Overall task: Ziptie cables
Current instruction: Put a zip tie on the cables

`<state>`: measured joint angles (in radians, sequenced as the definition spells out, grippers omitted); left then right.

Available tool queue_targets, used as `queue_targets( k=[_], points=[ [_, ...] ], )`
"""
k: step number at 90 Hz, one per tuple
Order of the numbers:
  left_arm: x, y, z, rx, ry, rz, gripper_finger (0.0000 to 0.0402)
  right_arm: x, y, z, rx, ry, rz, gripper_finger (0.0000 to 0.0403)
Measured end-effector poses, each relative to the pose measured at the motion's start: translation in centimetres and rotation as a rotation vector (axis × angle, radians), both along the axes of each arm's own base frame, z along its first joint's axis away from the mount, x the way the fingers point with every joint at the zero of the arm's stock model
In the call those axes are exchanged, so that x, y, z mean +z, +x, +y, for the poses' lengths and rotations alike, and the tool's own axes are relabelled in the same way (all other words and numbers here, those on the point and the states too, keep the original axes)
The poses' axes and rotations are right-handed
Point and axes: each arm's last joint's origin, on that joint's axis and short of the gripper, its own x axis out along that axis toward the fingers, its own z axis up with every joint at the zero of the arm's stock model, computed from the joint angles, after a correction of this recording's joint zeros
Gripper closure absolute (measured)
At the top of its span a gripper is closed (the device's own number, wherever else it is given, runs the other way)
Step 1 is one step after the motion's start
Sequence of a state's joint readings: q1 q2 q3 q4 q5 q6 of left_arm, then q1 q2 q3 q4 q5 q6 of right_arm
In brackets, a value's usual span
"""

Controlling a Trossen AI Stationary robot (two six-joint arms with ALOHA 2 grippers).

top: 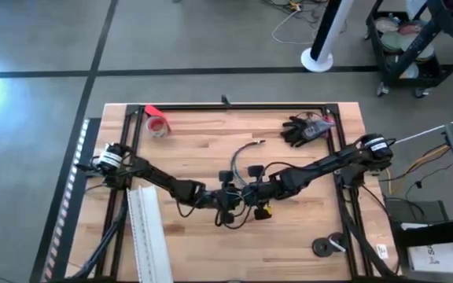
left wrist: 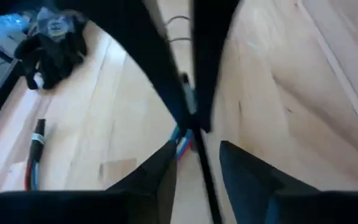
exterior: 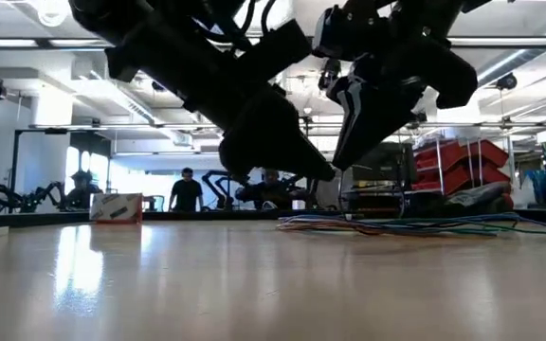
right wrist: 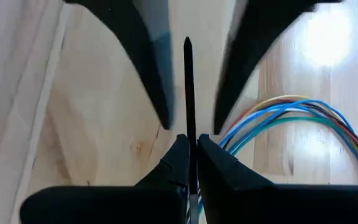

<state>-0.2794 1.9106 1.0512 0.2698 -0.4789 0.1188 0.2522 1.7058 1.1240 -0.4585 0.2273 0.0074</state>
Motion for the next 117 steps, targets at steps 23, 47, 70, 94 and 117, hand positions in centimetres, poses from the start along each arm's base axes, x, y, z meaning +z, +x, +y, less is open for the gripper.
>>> queue_targets(
  k=[23, 47, 70, 94, 117],
  points=[
    [0.0, 0.1, 0.0, 0.012, -0.020, -0.011, 0.0327, 0.0, 0.0, -0.1, -0.001, -0.001, 0.004, 0.0401],
    [0.0, 0.1, 0.0, 0.021, -0.035, -0.018, 0.0391, 0.0, 0.0, -0.1, -0.002, -0.001, 0.006, 0.0400],
    [0.0, 0.1, 0.0, 0.042, -0.072, -0.028, 0.0399, 0.0, -0.1, -0.1, -0.007, 0.001, 0.007, 0.0400],
    [0.6, -0.3, -0.2, 0.049, -0.093, -0.021, 0.0400, -0.3, -0.4, -0.2, -0.028, 0.002, 0.034, 0.0400],
    [0.8, -1.1, -0.3, 0.065, -0.102, 0.040, 0.0401, -1.8, -1.6, -0.5, -0.067, 0.003, 0.092, 0.0400]
  ],
)
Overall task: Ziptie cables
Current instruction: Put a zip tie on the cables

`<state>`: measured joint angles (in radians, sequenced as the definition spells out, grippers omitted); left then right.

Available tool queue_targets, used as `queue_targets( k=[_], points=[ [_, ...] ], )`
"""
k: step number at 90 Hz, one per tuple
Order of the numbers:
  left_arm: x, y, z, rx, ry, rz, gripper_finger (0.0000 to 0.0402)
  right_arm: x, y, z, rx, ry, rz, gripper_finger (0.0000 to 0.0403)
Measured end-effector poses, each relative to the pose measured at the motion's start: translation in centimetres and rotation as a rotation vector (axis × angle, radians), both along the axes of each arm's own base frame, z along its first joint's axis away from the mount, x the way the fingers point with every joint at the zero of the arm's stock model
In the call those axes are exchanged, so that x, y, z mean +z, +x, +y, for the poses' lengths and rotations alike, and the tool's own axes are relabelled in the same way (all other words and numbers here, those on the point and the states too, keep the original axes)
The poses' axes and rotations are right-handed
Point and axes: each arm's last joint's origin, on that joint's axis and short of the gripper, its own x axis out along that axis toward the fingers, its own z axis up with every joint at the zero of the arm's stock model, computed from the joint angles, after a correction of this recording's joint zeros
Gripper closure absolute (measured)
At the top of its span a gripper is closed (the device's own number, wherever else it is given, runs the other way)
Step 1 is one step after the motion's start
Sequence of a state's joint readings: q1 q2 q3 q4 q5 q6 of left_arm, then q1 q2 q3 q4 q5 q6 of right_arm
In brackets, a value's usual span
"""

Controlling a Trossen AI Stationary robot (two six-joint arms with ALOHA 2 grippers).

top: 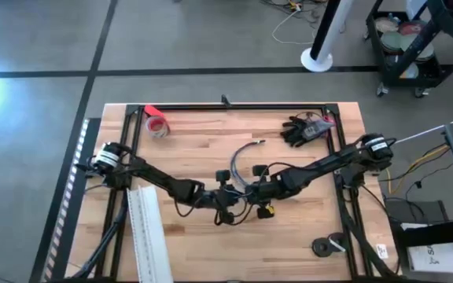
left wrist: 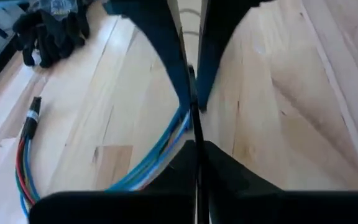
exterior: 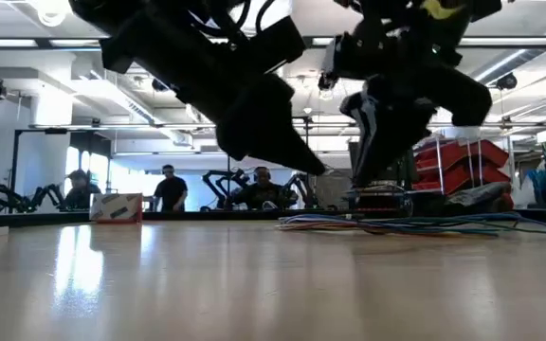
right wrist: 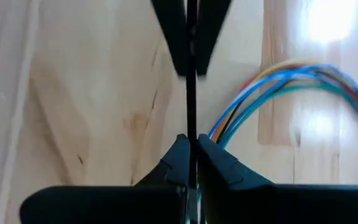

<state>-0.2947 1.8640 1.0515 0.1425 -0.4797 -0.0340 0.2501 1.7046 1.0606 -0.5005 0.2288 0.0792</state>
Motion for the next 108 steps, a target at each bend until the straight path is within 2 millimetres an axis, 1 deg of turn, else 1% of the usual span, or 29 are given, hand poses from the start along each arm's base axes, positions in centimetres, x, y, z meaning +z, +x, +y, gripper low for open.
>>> queue_targets(
  k=[6, 16, 26, 33, 41, 51, 55, 68, 80, 89, 96, 102, 108],
  points=[
    [0.4, -0.5, -0.1, 0.016, -0.005, 0.021, 0.0401, -0.6, -0.4, -0.1, -0.015, 0.000, 0.017, 0.0400],
    [1.7, -1.7, -0.2, 0.081, 0.025, 0.041, 0.0401, -1.4, -1.2, -0.3, -0.041, -0.004, 0.045, 0.0400],
    [3.1, -3.5, -0.5, 0.150, 0.070, 0.036, 0.0401, -2.1, -1.8, -0.5, -0.065, -0.007, 0.066, 0.0400],
    [3.8, -5.2, -0.7, 0.187, 0.091, 0.006, 0.0401, -2.4, -2.1, -0.6, -0.078, -0.006, 0.077, 0.0400],
    [4.0, -7.8, -0.5, 0.239, 0.089, -0.038, 0.0401, -2.6, -2.2, -0.6, -0.087, -0.004, 0.078, 0.0400],
    [3.6, -11.4, 0.3, 0.319, 0.026, -0.117, 0.0400, -2.4, -1.8, -0.5, -0.097, 0.001, 0.032, 0.0400],
    [3.3, -12.7, 0.7, 0.347, 0.001, -0.161, 0.0399, -2.4, -1.9, -0.6, -0.095, 0.004, 0.038, 0.0400],
    [2.7, -15.4, 1.7, 0.374, -0.067, -0.320, 0.0398, -2.6, -2.0, -0.5, -0.075, 0.015, 0.059, 0.0400],
    [2.6, -16.7, 2.1, 0.350, -0.126, -0.419, 0.0399, -2.4, -1.7, -0.5, -0.076, 0.018, 0.037, 0.0400],
    [2.6, -17.1, 2.3, 0.335, -0.154, -0.443, 0.0400, -2.3, -1.5, -0.5, -0.101, -0.004, 0.002, 0.0400],
    [2.6, -17.1, 2.2, 0.314, -0.171, -0.441, 0.0400, -2.1, -1.3, -0.5, -0.112, -0.014, -0.015, 0.0398],
    [2.7, -17.1, 2.1, 0.303, -0.177, -0.439, 0.0401, -1.8, -1.0, -0.5, -0.107, -0.015, -0.024, 0.0387],
    [2.8, -16.8, 2.0, 0.286, -0.180, -0.435, 0.0401, -1.4, -0.7, -0.4, -0.102, -0.012, -0.043, 0.0363]
  ],
)
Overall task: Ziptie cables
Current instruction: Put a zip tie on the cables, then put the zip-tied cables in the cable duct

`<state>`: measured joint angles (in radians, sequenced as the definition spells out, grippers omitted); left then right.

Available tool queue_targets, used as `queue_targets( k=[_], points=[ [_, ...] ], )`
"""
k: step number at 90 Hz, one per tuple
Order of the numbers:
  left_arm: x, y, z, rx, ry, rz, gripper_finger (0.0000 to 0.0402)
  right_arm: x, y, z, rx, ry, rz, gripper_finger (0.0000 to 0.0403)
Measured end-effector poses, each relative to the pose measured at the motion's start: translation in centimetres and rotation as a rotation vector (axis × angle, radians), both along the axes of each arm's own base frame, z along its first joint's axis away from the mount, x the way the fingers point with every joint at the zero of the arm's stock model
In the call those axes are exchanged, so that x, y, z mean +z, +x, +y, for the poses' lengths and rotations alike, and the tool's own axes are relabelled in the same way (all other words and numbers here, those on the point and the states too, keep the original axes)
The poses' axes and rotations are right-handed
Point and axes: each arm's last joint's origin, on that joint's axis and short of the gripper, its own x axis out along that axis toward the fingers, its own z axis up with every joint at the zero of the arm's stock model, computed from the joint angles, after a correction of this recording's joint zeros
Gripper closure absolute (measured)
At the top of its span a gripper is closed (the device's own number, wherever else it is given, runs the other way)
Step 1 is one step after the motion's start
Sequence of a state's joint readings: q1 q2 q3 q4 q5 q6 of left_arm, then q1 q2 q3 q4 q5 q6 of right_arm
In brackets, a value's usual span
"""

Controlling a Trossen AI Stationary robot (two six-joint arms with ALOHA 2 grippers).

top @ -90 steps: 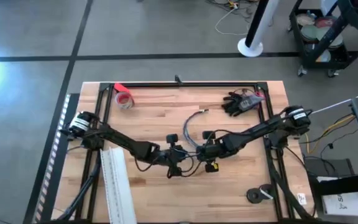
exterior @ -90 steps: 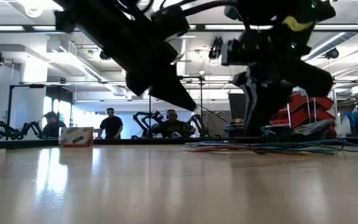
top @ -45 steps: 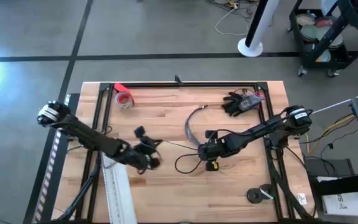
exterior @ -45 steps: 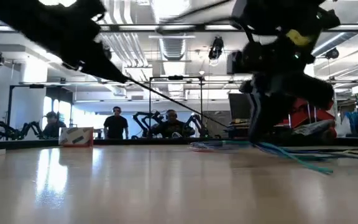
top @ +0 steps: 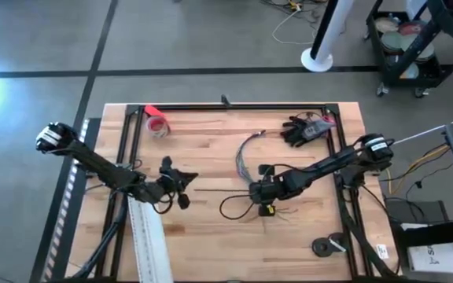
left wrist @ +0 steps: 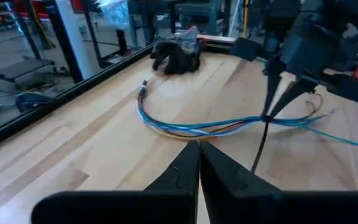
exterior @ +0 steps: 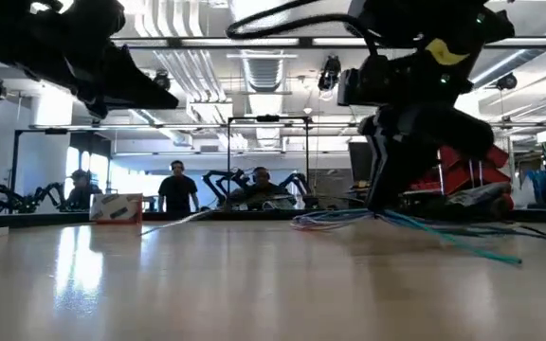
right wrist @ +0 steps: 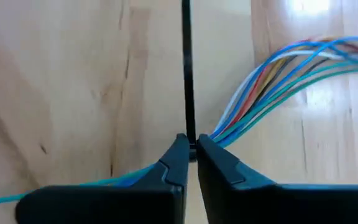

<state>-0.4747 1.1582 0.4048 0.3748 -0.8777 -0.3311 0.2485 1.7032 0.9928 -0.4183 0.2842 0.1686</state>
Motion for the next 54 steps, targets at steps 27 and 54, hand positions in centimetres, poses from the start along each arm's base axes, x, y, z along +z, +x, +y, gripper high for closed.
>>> queue_targets(
  k=[27, 54],
  points=[
    [1.3, 0.8, -0.7, -0.080, -0.007, -0.012, 0.0401, 1.3, 0.5, 0.2, -0.023, 0.020, -0.021, 0.0218],
    [2.6, 1.4, -1.4, -0.235, -0.040, -0.018, 0.0402, 1.2, 0.4, 0.2, -0.214, 0.101, -0.048, 0.0175]
  ],
)
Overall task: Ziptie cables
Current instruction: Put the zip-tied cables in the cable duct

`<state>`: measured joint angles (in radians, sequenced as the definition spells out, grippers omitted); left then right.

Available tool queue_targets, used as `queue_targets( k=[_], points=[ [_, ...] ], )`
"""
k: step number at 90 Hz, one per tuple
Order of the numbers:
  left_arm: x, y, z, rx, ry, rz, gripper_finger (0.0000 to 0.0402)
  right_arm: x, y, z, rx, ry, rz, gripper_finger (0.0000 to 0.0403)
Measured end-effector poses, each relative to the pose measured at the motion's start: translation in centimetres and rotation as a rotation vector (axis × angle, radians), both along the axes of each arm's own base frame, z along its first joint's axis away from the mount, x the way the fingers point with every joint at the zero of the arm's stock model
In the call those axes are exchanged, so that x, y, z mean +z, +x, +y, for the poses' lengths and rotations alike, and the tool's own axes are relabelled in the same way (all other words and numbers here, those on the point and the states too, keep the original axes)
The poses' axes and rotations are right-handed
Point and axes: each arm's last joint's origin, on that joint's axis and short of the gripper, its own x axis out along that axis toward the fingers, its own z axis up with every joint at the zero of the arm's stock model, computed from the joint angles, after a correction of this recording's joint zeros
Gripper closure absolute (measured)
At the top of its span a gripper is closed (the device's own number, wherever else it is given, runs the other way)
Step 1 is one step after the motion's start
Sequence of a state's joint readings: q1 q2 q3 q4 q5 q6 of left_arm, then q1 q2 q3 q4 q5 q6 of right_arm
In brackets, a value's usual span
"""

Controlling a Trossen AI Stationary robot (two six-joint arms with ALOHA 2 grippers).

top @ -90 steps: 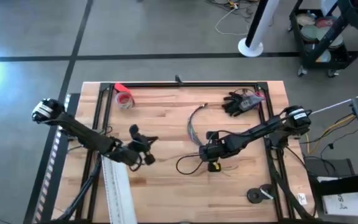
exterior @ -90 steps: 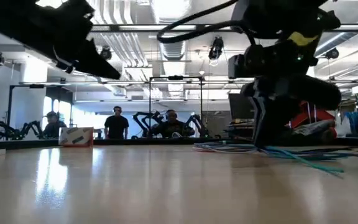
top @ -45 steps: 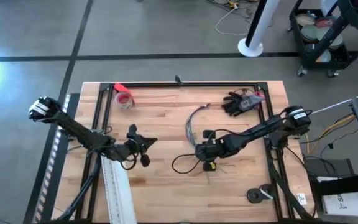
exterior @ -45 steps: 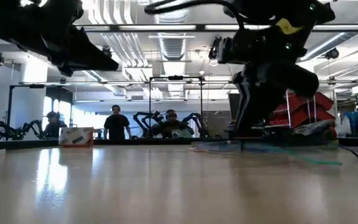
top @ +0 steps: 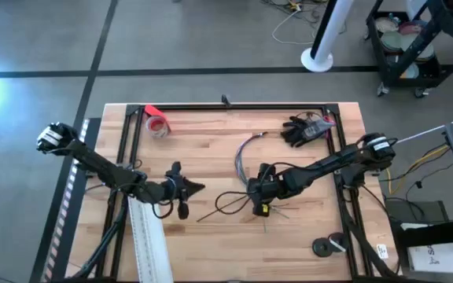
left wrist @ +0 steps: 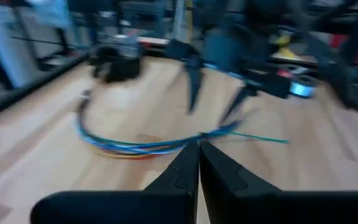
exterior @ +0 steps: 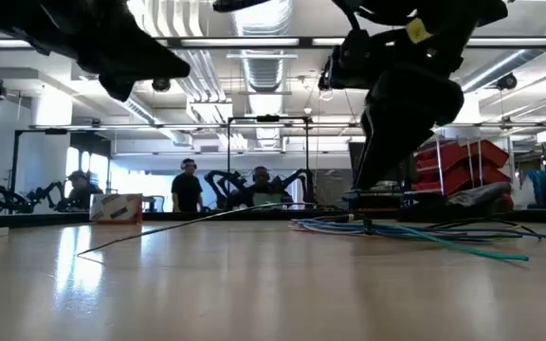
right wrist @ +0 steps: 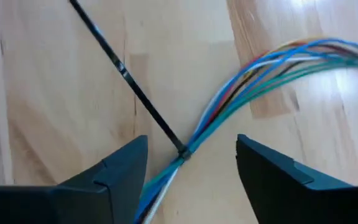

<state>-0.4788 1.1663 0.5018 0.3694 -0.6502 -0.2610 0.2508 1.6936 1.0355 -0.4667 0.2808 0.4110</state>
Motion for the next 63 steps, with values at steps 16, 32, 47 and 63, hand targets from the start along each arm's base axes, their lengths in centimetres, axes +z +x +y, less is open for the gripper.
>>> queue_targets(
  k=[16, 32, 47, 63],
  points=[
    [1.7, 0.4, -0.2, -0.027, 0.114, 0.046, 0.0401, -1.4, -0.7, 0.5, -0.104, 0.035, 0.025, 0.0185],
    [3.9, 1.0, -0.4, -0.039, 0.189, 0.080, 0.0401, -2.7, -1.1, 1.2, -0.175, -0.002, 0.017, 0.0204],
    [5.4, 1.4, -0.6, -0.042, 0.217, 0.077, 0.0401, -4.3, -1.0, 1.4, -0.241, -0.015, 0.033, 0.0220],
    [5.6, 1.4, -0.6, -0.052, 0.169, 0.067, 0.0401, -5.8, -0.3, 1.6, -0.235, -0.019, 0.009, 0.0236]
  ],
)
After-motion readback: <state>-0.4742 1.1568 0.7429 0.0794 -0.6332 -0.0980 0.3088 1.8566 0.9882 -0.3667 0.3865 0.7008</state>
